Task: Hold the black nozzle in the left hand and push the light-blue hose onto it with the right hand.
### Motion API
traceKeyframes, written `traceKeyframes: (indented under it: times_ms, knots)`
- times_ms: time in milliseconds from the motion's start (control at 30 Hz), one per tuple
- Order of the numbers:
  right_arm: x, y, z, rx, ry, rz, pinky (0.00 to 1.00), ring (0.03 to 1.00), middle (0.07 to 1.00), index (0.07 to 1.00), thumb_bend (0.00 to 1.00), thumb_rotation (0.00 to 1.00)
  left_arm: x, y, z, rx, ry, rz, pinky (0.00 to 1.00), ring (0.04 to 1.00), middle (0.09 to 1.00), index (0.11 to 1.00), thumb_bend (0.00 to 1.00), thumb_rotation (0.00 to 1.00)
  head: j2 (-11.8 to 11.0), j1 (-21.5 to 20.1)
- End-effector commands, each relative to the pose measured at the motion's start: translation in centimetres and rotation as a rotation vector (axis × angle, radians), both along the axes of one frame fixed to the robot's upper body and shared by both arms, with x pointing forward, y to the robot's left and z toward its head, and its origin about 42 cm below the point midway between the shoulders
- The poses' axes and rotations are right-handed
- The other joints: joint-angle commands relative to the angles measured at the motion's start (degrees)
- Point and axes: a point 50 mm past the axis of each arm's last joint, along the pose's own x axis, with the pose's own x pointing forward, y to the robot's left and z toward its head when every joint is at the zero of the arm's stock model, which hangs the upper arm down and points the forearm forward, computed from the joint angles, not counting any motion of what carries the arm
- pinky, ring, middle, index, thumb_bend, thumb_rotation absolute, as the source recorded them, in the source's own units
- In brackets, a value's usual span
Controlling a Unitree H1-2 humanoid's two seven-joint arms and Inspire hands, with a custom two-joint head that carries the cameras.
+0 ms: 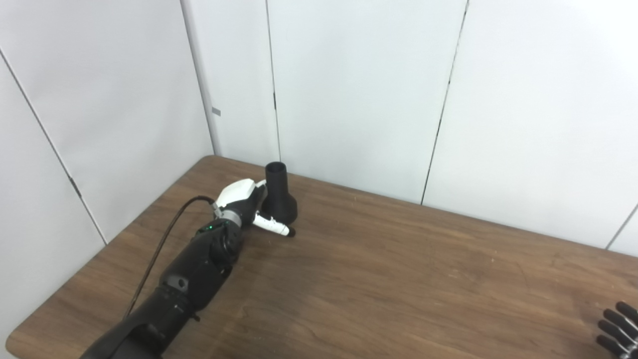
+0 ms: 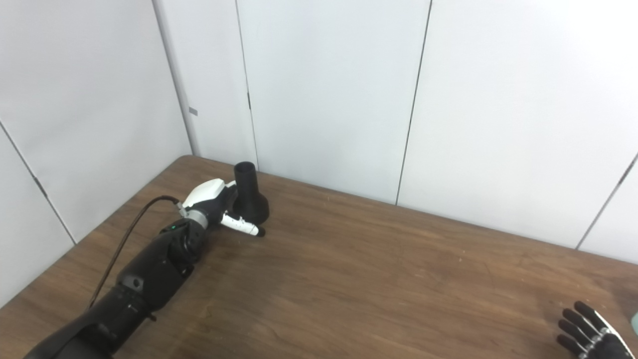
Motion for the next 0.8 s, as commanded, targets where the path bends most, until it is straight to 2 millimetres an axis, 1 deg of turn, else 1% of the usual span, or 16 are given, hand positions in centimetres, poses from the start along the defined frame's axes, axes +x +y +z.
traceKeyframes:
  times_ms: [0, 133, 200, 267, 300, 333, 400, 433, 467, 500, 567, 667, 767]
  knots:
    - [-0.97, 0.35, -1.17, 0.022, 0.027, -0.01, 0.81, 0.84, 0.836, 0.853, 0.7, 0.89, 1.04, -0.46, 2.07, 0.043, -0.063, -0.034, 1.0, 1.0, 0.91, 0.871, 0.94, 0.35, 0.1, -0.1]
    - [-1.11, 0.33, -0.96, 0.02, 0.027, -0.016, 0.8, 0.838, 0.834, 0.854, 0.7, 0.89, 1.04, -0.3, 2.01, 0.065, -0.055, -0.043, 1.0, 0.997, 0.885, 0.83, 0.93, 0.32, 0.4, -0.1]
    - [-1.14, 0.39, -0.86, 0.018, 0.027, -0.018, 0.79, 0.84, 0.833, 0.855, 0.7, 0.89, 1.01, -0.32, 2.0, 0.075, -0.054, -0.05, 1.0, 0.981, 0.865, 0.806, 0.92, 0.3, 0.5, -0.1]
    - [-1.18, 0.52, -0.74, 0.018, 0.027, -0.02, 0.8, 0.84, 0.833, 0.855, 0.7, 0.89, 0.93, -0.38, 2.02, 0.085, -0.06, -0.058, 1.0, 0.949, 0.826, 0.764, 0.9, 0.27, 0.7, -0.2]
    - [-1.2, 0.57, -0.71, 0.017, 0.027, -0.02, 0.8, 0.84, 0.833, 0.856, 0.7, 0.89, 0.91, -0.4, 2.04, 0.087, -0.062, -0.061, 1.0, 0.93, 0.799, 0.74, 0.89, 0.25, 0.7, -0.2]
    - [-1.23, 0.58, -0.68, 0.016, 0.026, -0.021, 0.8, 0.841, 0.832, 0.856, 0.7, 0.89, 0.87, -0.47, 2.04, 0.087, -0.075, -0.064, 1.0, 0.891, 0.741, 0.689, 0.86, 0.19, 0.9, -0.3]
    - [-1.28, 0.59, -0.64, 0.014, 0.026, -0.022, 0.8, 0.841, 0.832, 0.857, 0.69, 0.89, 0.82, -0.55, 2.02, 0.088, -0.091, -0.068, 1.0, 0.851, 0.678, 0.637, 0.83, 0.12, 1.0, -0.3]
    - [-1.29, 0.55, -0.62, 0.012, 0.026, -0.023, 0.8, 0.841, 0.832, 0.857, 0.69, 0.89, 0.81, -0.55, 1.9, 0.088, -0.102, -0.07, 1.0, 0.829, 0.642, 0.601, 0.76, 0.1, 1.0, -0.3]
    - [-1.3, 0.53, -0.6, 0.011, 0.025, -0.024, 0.8, 0.841, 0.831, 0.858, 0.69, 0.9, 0.81, -0.53, 1.82, 0.088, -0.108, -0.071, 1.0, 0.802, 0.598, 0.548, 0.65, 0.08, 1.1, -0.4]
    - [-1.3, 0.51, -0.59, 0.01, 0.025, -0.024, 0.8, 0.84, 0.831, 0.858, 0.69, 0.9, 0.81, -0.51, 1.77, 0.089, -0.113, -0.072, 1.0, 0.785, 0.571, 0.515, 0.57, 0.07, 1.1, -0.4]
    - [-1.3, 0.5, -0.52, 0.011, 0.025, -0.027, 0.8, 0.839, 0.827, 0.859, 0.69, 0.9, 0.84, -0.39, 1.5, 0.092, -0.125, -0.074, 1.0, 0.749, 0.514, 0.5, 0.54, 0.03, 1.3, -0.4]
    - [-1.3, 0.56, -0.43, 0.011, 0.025, -0.029, 0.79, 0.84, 0.82, 0.86, 0.7, 0.9, 0.84, -0.26, 1.26, 0.106, -0.124, -0.076, 1.0, 0.696, 0.526, 0.464, 0.52, 0.0, 1.3, -0.4]
    - [-1.28, 0.76, -0.28, 0.011, 0.026, -0.031, 0.79, 0.841, 0.816, 0.859, 0.69, 0.91, 0.76, -0.23, 1.41, 0.12, -0.102, -0.074, 1.0, 0.673, 0.524, 0.462, 0.52, 0.0, 1.6, -0.3]
